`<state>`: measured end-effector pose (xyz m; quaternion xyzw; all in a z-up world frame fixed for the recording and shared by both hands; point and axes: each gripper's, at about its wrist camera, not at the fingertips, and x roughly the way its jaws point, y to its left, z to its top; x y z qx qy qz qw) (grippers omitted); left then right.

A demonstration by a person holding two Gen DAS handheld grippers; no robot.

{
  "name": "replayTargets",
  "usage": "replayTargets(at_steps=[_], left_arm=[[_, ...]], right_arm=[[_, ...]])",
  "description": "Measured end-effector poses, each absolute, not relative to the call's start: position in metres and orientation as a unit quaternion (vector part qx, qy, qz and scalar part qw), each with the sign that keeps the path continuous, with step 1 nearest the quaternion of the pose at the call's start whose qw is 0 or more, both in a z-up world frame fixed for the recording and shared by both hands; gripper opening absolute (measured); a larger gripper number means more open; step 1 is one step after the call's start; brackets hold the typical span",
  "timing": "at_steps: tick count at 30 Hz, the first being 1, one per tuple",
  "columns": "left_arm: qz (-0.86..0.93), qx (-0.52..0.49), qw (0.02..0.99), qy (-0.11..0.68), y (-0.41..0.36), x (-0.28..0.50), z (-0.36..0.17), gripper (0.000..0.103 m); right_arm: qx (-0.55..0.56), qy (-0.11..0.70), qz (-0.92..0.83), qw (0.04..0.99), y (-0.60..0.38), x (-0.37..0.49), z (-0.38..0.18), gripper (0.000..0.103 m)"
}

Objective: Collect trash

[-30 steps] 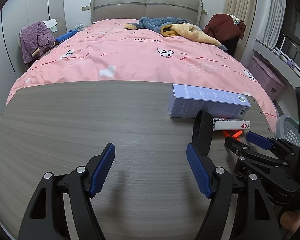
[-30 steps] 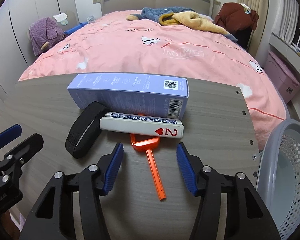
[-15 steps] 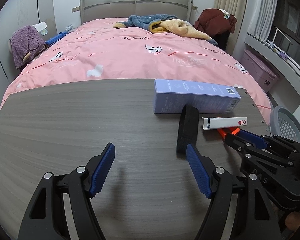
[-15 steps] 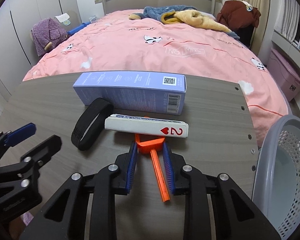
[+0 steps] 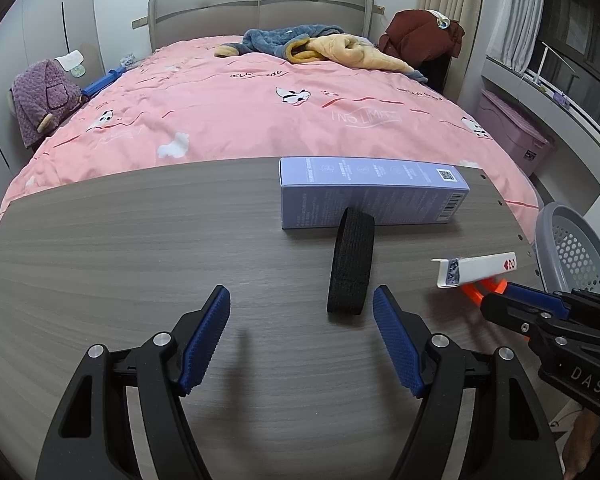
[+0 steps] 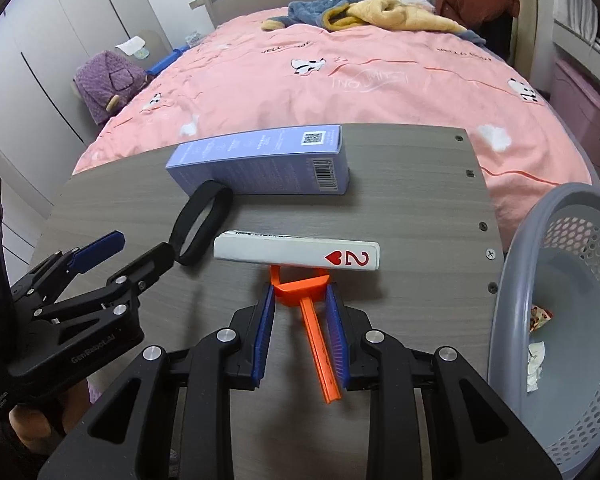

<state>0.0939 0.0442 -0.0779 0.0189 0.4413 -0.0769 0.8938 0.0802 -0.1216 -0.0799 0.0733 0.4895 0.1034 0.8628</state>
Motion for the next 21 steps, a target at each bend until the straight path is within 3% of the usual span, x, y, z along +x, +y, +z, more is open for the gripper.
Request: replayTargets(at_steps=[21], left_arm=[[-0.077, 0.021, 0.893, 0.443, 0.042, 0.094, -0.077, 0.071]], right_arm=[[0.043, 0.485, 0.090, 0.869, -0.123, 0.073, -0.085, 0.027]])
